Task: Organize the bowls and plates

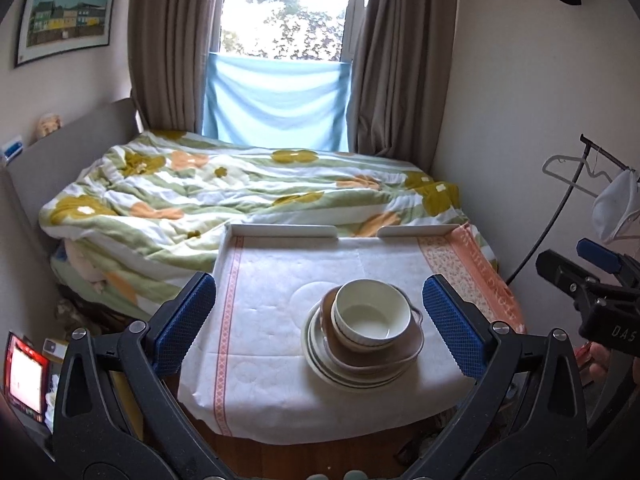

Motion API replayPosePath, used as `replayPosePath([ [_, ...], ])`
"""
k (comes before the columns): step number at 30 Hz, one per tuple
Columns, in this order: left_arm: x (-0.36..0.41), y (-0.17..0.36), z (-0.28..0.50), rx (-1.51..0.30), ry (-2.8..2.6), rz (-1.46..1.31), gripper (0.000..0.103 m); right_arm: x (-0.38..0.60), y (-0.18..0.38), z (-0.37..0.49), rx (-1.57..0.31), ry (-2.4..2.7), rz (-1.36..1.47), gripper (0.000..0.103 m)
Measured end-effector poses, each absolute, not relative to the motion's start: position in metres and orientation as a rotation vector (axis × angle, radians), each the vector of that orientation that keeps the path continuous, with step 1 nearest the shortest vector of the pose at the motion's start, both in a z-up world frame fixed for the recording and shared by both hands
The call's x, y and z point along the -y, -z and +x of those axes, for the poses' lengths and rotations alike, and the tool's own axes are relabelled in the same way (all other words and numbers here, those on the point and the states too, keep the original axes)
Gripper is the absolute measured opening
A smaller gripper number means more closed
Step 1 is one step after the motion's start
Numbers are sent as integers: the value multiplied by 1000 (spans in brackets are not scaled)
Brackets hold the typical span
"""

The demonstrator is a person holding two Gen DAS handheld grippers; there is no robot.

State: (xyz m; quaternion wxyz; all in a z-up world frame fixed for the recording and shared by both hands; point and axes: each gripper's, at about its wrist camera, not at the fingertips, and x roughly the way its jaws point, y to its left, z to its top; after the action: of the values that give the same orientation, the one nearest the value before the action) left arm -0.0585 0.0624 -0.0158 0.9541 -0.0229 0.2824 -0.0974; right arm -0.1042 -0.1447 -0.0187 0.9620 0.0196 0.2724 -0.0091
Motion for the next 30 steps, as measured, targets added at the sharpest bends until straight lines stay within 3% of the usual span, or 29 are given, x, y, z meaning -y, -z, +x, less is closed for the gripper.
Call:
replayPosePath([
  [30,-41,-1,-53,-519,199,1,103,163,13,-92,-519,55,53,102],
])
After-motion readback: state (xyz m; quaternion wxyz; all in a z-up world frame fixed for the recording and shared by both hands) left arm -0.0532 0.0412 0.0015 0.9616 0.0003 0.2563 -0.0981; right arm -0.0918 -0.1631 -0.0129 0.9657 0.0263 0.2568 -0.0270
